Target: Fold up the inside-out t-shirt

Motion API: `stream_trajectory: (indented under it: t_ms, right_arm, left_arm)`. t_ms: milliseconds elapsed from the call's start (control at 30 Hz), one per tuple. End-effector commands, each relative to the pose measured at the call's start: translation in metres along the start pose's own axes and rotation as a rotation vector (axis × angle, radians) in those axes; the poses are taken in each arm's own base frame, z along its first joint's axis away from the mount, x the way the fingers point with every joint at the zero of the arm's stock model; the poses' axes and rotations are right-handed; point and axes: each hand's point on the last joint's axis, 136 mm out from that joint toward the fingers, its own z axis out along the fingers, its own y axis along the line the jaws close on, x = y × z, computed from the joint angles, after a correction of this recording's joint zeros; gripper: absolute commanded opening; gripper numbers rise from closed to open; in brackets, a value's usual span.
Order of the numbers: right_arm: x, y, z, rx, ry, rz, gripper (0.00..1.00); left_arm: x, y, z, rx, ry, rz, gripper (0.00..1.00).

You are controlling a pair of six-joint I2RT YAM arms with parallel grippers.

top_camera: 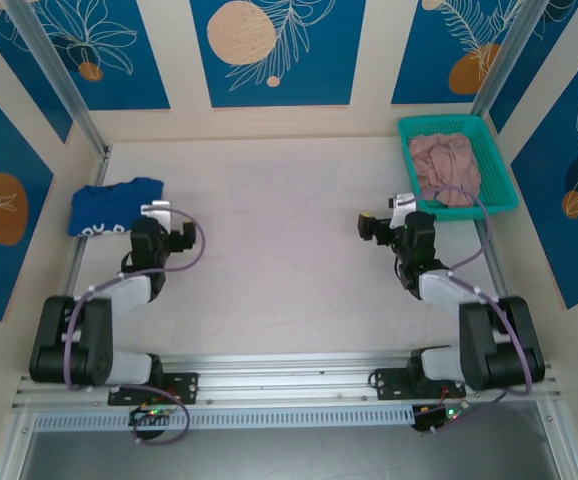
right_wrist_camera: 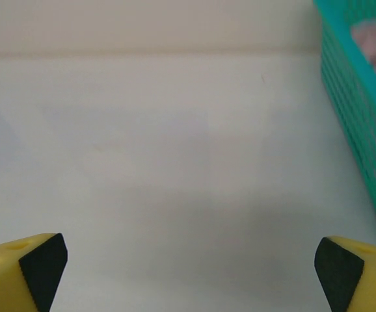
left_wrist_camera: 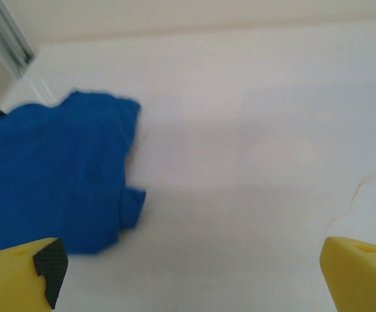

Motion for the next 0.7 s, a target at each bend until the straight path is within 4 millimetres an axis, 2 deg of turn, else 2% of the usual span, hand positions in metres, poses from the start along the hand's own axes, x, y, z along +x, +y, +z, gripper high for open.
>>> stream_trajectory:
  t_ms: [0,33,67,133,167,267,367,467,667]
  right_arm:
    - [-0.045,0.012,-0.018,-0.022,0.007,0.104,1.00]
    - [-0.053,0.007,-0.021,0.008,0.031,0.121,0.99]
    - [-0.063,-0.003,-0.024,0.056,0.043,0.134,0.99]
    - [-0.073,-0.037,-0.025,0.169,0.066,0.198,0.99]
    - [-0.076,-0.061,-0.024,0.235,0.083,0.247,0.99]
    - [-0.070,-0.132,-0.018,0.406,0.189,0.426,0.99]
    - [-0.058,-0.178,0.004,0.467,0.292,0.536,1.00]
    - [-0.047,-0.203,0.032,0.495,0.391,0.588,0.99]
    - [-0.028,-0.230,0.087,0.498,0.501,0.635,0.96]
  left_arm:
    - [-0.027,0.000,-0.023,0.000,0.048,-0.227,1.00]
    - [-0.032,-0.005,-0.029,0.024,0.085,-0.295,1.00]
    - [-0.038,-0.018,-0.033,0.096,0.119,-0.345,1.00]
    - [-0.052,-0.053,-0.039,0.268,0.135,-0.394,1.00]
    - [-0.058,-0.073,-0.042,0.342,0.136,-0.396,1.00]
    - [-0.065,-0.115,-0.049,0.414,0.155,-0.307,1.00]
    - [-0.064,-0.141,-0.050,0.424,0.189,-0.228,1.00]
    - [-0.060,-0.155,-0.049,0.434,0.210,-0.201,1.00]
    - [-0.049,-0.175,-0.053,0.451,0.237,-0.164,1.00]
